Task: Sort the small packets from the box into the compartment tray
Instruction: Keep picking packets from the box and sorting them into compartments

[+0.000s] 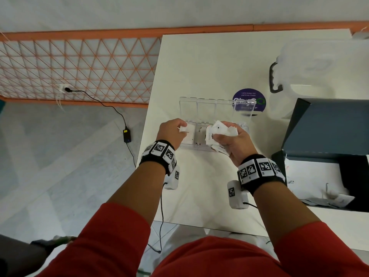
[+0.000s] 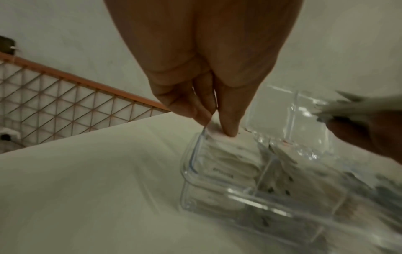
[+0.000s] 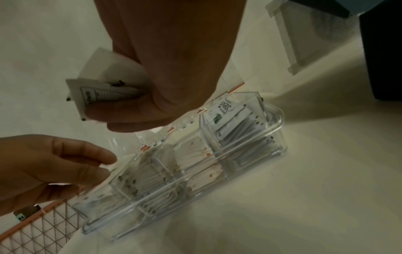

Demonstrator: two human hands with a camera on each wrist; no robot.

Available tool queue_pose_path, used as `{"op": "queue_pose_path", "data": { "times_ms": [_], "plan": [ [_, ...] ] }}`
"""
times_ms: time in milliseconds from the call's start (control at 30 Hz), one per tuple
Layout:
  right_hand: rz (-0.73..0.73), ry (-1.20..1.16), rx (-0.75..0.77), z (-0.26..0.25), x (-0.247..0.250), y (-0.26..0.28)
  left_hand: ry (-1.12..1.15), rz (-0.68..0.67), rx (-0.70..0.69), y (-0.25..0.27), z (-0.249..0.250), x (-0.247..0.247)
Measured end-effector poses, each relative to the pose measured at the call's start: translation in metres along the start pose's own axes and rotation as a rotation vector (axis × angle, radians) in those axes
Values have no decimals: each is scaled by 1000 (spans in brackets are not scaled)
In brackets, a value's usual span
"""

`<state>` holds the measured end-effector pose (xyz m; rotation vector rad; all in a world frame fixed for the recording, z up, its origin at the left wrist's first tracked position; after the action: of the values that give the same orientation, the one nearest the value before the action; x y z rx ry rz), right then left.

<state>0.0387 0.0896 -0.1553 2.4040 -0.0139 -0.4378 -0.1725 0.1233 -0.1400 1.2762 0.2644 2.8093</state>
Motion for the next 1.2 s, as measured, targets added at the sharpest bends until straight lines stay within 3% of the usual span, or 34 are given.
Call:
{"op": "queue_pose_path", "data": {
  "times_ms": [233, 367, 467, 600, 733, 833, 1000, 1200],
  "plan": [
    [0, -30, -9, 5, -1, 1, -180, 19, -121, 5, 17, 1],
    [20, -22, 19, 2, 4, 0, 27, 58, -224, 22, 49, 1],
    [48, -28, 40, 2, 8, 0, 234, -41, -149, 33, 59, -12],
    [85, -10, 46, 4, 11, 1, 232, -198, -84, 43, 65, -40],
    [86, -5, 68, 4, 12, 3, 351, -113, 11, 44, 61, -46],
    [93, 30, 80, 5, 14, 6, 488, -131, 80, 47, 57, -50],
    [110, -52, 55, 8, 25, 8, 538, -219, 56, 48, 55, -47],
    [105, -81, 50, 7, 28, 10, 557, -163, 38, 43, 51, -32]
  ]
}}
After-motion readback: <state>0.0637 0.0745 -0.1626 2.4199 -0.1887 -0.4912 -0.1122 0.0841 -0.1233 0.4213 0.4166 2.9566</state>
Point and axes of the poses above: each hand's wrist, its own y-axis away from the middle knuckle, its own x-axis out of the back of the hand, z = x × y, the point moved 8 cm from there along -y, towards the middle knuckle, and after that the axes turned 8 degrees about -x, right-handed, at the moved point
